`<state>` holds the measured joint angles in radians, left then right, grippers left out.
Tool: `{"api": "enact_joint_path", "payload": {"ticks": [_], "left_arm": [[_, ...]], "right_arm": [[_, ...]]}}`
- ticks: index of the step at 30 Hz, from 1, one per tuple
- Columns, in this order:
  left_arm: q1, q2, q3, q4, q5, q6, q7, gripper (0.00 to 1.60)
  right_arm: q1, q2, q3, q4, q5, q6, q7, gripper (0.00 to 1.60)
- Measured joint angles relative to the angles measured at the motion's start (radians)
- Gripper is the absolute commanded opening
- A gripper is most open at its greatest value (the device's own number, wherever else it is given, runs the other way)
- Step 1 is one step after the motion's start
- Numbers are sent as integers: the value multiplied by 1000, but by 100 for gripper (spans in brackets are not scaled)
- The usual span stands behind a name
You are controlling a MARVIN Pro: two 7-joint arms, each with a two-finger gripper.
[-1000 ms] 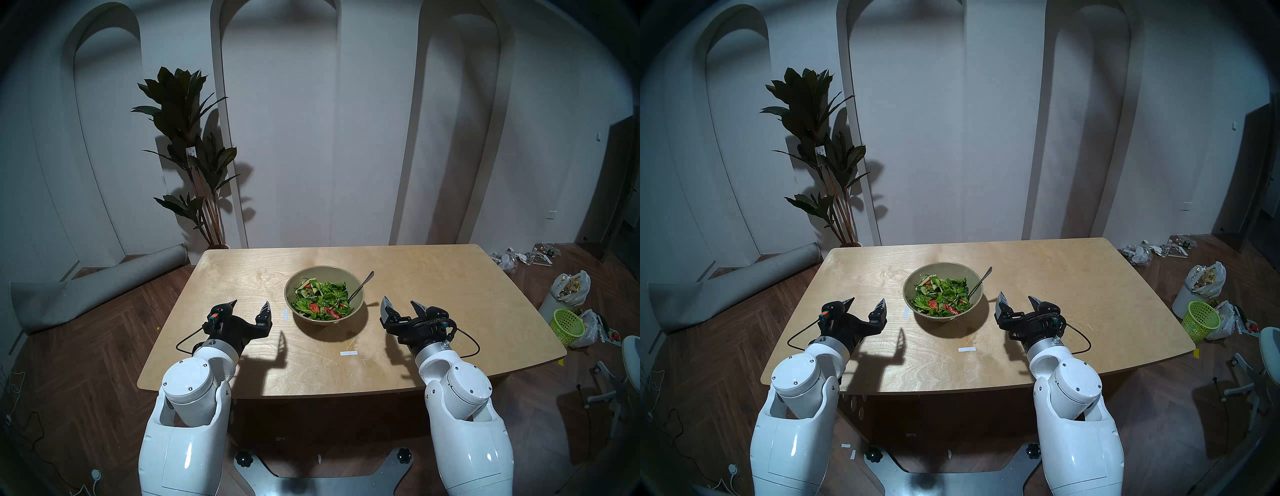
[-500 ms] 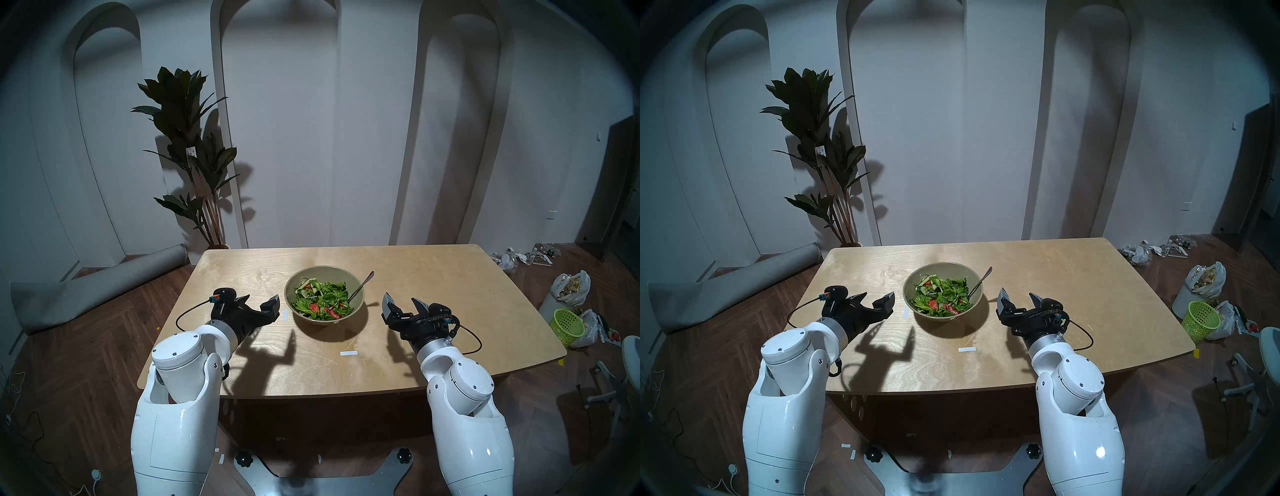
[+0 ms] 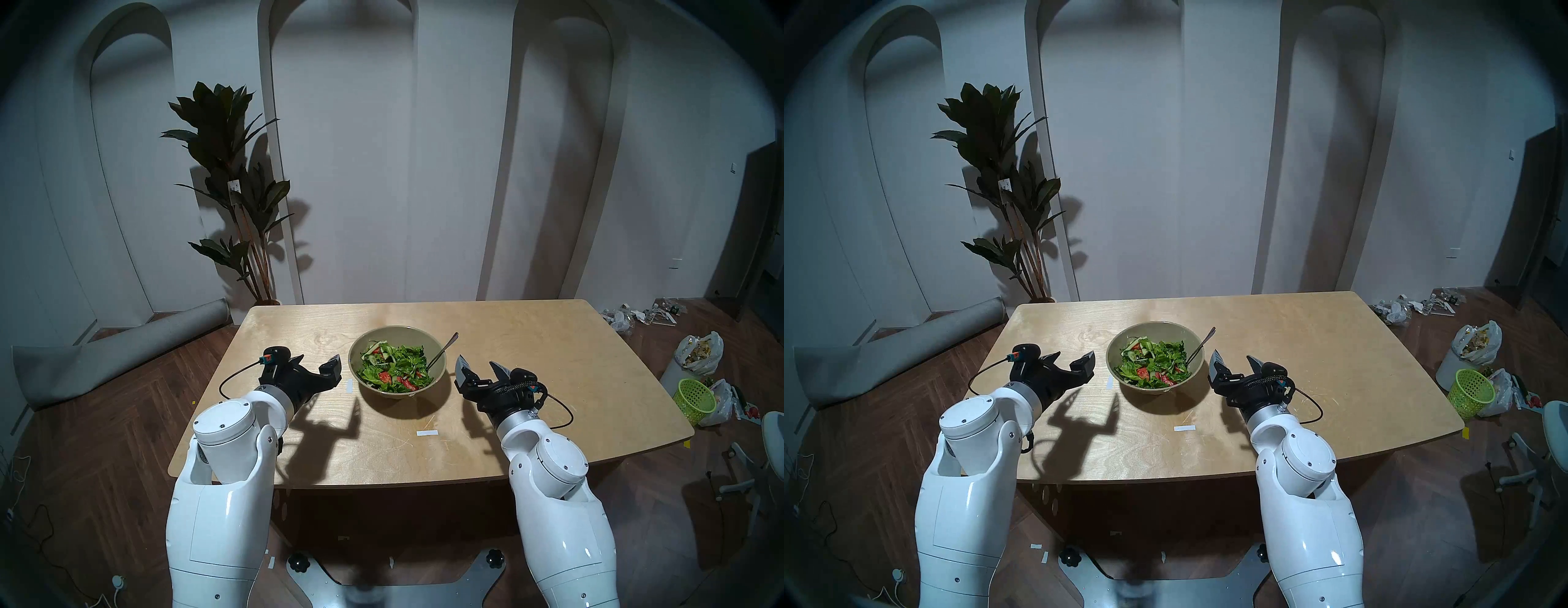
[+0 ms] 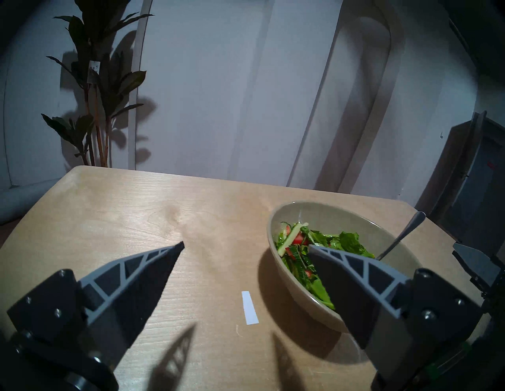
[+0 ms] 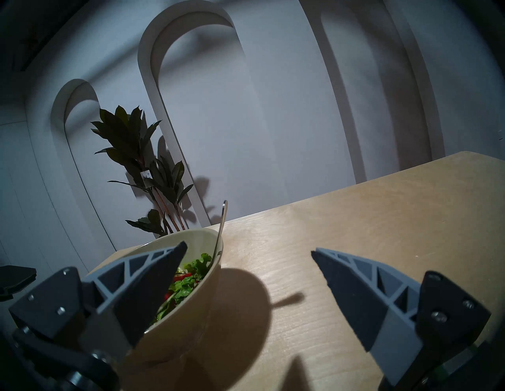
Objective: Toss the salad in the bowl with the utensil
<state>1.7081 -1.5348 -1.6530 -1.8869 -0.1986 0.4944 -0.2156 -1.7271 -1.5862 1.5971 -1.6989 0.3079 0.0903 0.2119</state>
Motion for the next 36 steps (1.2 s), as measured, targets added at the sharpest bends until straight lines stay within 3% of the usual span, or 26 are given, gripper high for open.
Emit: {"api": "enact_joint_path", "payload": {"ticks": [9,36], "left_arm": [[-1,-17,-21,3,-5,-21,23,160],[0,-33,-15,4,-25,-21,74,160]], "right_arm": [[64,0,-14,34,1,-10,10,160],[272,-3,-72,282,-23,-53,40,156]]}}
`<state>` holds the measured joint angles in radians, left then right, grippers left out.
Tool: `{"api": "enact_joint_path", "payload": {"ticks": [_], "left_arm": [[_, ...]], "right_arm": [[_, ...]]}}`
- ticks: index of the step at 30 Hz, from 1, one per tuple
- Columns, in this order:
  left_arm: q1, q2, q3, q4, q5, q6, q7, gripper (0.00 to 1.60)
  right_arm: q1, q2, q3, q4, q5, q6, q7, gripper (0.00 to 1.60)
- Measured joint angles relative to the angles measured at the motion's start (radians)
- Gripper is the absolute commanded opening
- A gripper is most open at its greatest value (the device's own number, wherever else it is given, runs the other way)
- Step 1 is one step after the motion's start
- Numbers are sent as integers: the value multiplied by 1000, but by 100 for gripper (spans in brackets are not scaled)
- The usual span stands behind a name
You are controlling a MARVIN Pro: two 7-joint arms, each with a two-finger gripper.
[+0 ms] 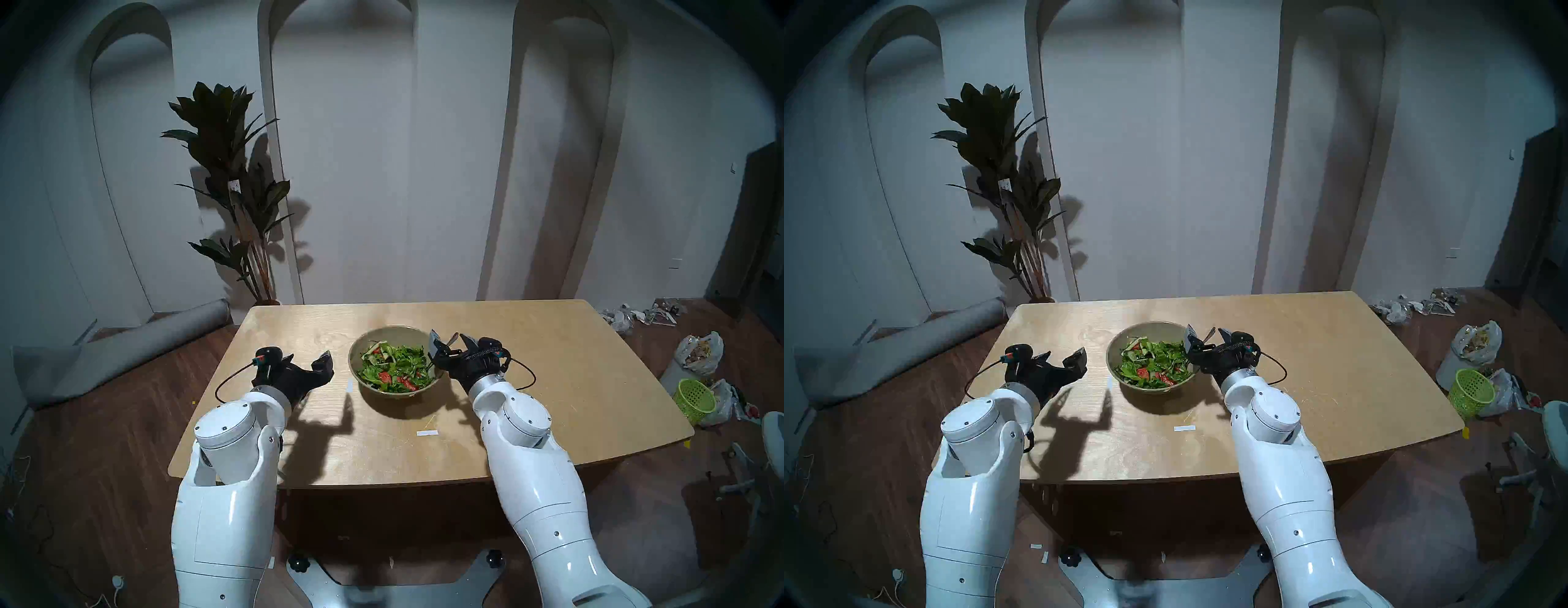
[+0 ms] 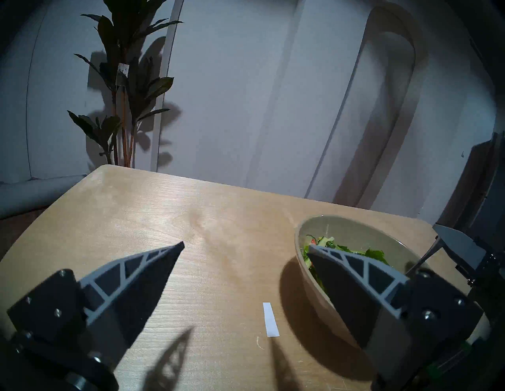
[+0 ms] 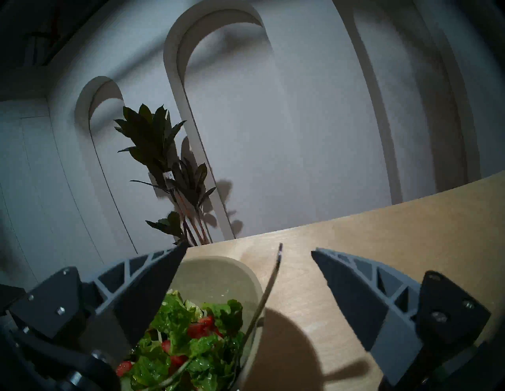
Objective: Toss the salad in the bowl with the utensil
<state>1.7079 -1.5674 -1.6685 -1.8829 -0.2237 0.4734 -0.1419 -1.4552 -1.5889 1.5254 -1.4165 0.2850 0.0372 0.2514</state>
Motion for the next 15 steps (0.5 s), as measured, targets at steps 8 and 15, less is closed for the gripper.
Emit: {"api": "enact_joint_path", "payload": {"ticks": [8,15], "left_arm": [[0,0,-11,0,-5,0,14,160],[-2,-3,-16,6,-3,-8,35,160]], "right_arm": [[24,-6,-11,12,-7,-13,4,160],[34,-9,-14,18,-3,-17,5,159]]}}
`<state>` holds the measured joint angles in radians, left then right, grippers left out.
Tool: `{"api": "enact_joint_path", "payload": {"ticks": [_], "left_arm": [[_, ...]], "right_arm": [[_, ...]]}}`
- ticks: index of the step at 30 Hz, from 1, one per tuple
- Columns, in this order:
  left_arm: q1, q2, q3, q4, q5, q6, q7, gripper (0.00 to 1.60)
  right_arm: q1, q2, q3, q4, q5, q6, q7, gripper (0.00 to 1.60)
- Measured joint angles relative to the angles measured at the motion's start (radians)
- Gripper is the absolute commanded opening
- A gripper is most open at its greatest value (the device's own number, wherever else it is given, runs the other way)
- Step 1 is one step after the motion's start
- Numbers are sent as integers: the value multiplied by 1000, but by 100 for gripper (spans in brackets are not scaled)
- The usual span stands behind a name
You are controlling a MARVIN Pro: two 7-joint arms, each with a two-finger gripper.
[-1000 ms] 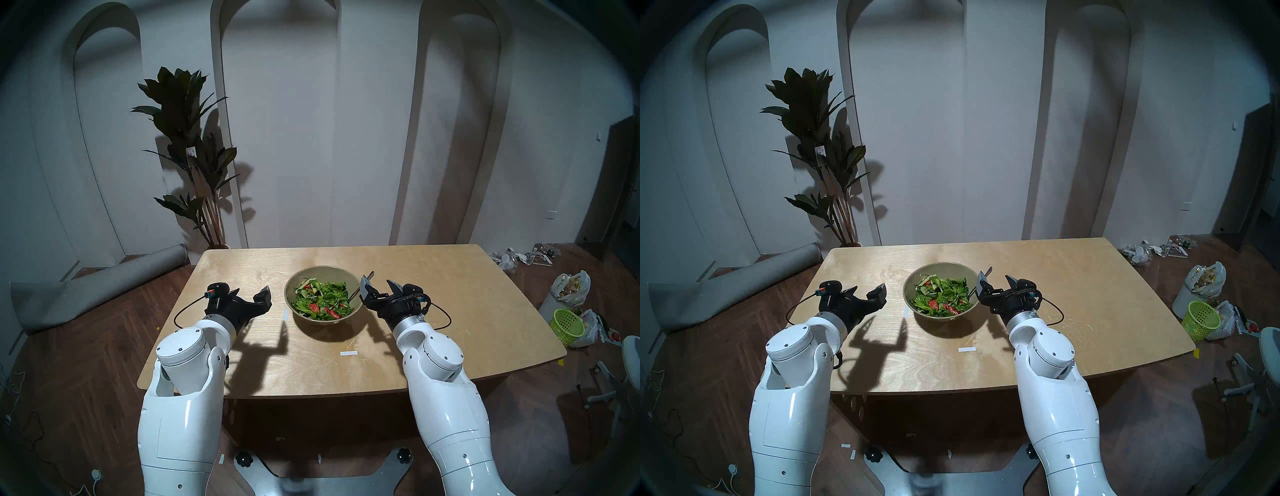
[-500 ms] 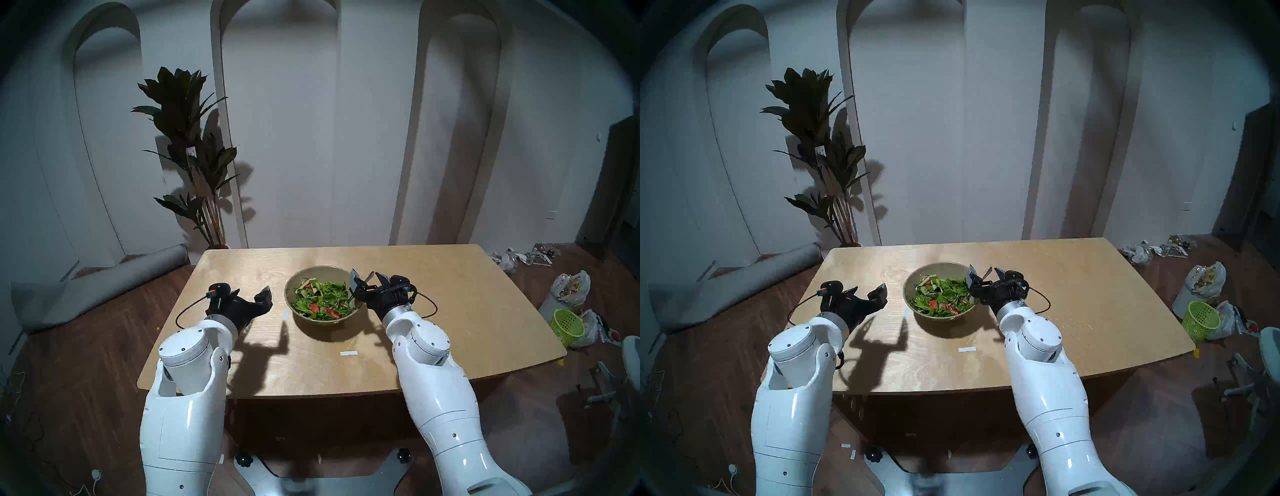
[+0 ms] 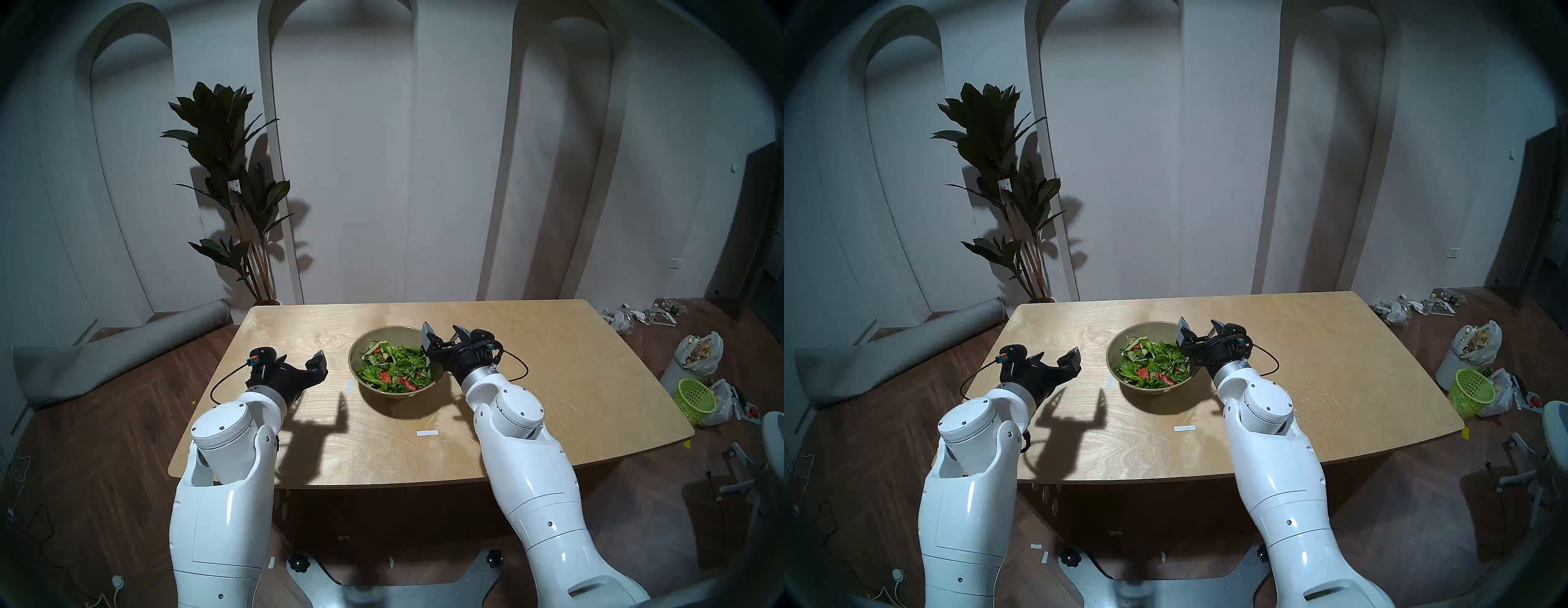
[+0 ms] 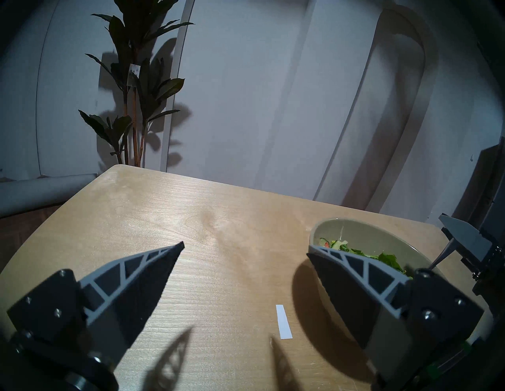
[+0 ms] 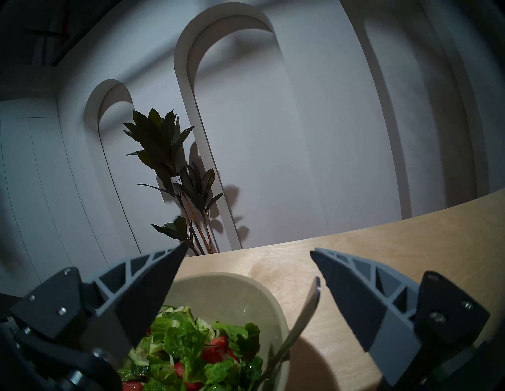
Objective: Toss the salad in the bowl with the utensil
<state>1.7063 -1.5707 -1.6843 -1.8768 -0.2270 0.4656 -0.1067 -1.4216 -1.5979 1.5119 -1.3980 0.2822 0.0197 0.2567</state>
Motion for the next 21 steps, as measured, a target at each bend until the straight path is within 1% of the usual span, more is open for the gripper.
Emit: {"api": "enact_joint_path", "payload": {"ticks": [1,2,3,4,5,7,10,11,12,14,18,20,21], "left_arm": [[0,0,-1,1,0,-1,2,160],[-1,0,-2,3,0,-2,4,160],[-1,0,-3,4,1,-3,5,160],[-2,0,-4,5,1,-3,7,160],[-2,0,-5,6,1,-4,8,160],[-4,0,-7,8,1,-5,13,160],[-5,0,-9,9,0,-6,16,160],[-6,0,-9,10,0,-6,16,160],[-6,0,-9,10,0,-6,16,160],[-6,0,-9,11,0,-6,14,160],[-7,0,-7,12,-1,-6,11,160],[-8,0,-5,13,-1,-5,9,160],[-8,0,-5,13,-1,-5,8,160]], "right_arm": [[0,0,0,1,1,0,0,159],[1,0,0,2,1,0,0,119],[1,0,0,2,2,0,0,119],[1,0,0,3,3,0,0,106],[1,0,0,4,4,0,0,113],[1,0,0,6,6,-1,1,132],[0,-1,0,7,10,-1,1,134],[-1,-1,0,7,10,0,1,138],[-2,-1,-1,7,11,0,1,151],[-4,-2,-1,7,13,1,0,160],[-10,-5,0,4,19,3,-8,160],[-15,-6,0,4,22,4,-15,155],[-16,-6,1,4,23,4,-17,147]]}}
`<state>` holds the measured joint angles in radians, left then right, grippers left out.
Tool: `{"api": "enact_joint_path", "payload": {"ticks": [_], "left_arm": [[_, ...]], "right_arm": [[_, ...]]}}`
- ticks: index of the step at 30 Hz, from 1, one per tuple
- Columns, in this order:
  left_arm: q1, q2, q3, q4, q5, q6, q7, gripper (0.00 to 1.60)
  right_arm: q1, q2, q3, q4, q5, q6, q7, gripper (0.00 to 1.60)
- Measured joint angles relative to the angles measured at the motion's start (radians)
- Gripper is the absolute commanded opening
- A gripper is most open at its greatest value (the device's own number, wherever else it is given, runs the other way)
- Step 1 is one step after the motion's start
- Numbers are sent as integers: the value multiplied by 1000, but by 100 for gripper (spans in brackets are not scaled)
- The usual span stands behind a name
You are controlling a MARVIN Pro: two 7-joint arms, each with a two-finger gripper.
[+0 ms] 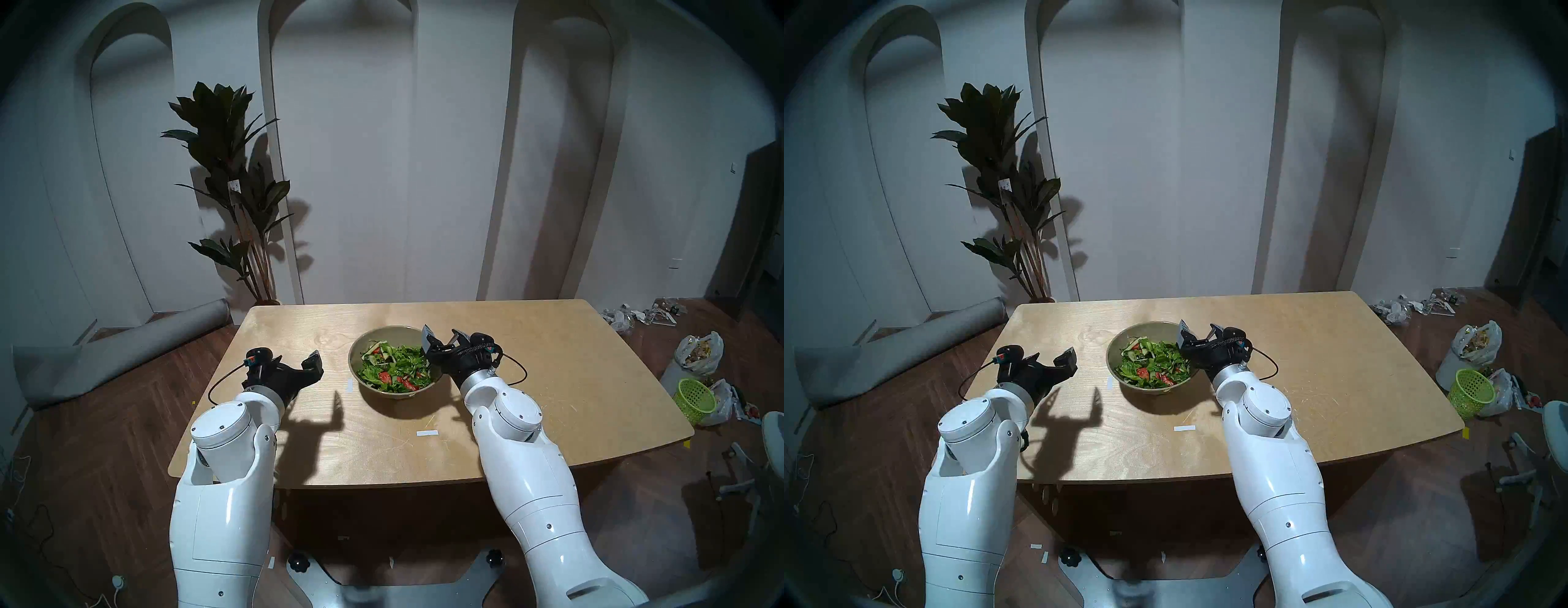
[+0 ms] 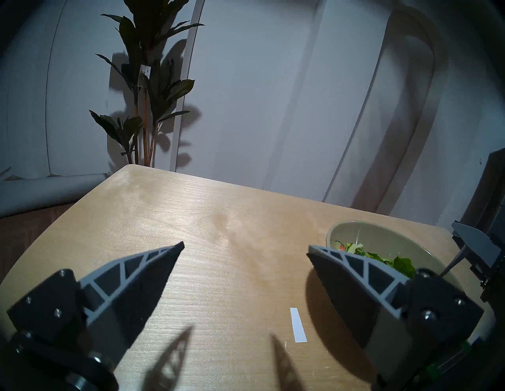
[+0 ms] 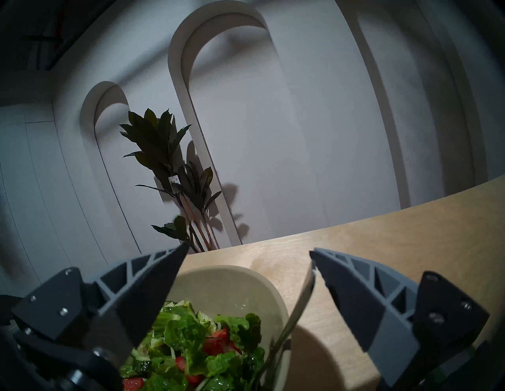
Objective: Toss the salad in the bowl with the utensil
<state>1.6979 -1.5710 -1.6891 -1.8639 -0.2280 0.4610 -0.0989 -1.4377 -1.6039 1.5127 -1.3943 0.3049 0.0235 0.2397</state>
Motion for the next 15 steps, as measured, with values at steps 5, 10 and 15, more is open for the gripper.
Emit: {"api": "enact_joint_path", "payload": {"ticks": [5,10,15], "left_arm": [[-3,1,6,4,0,2,-5,160],[-5,3,11,7,0,4,-9,160],[-8,5,12,8,-1,6,-10,160]], "right_arm": [[-7,-1,2,2,6,0,-14,128],[-6,-2,2,14,12,0,-24,91],[-4,-3,1,30,16,-1,-31,71]]}}
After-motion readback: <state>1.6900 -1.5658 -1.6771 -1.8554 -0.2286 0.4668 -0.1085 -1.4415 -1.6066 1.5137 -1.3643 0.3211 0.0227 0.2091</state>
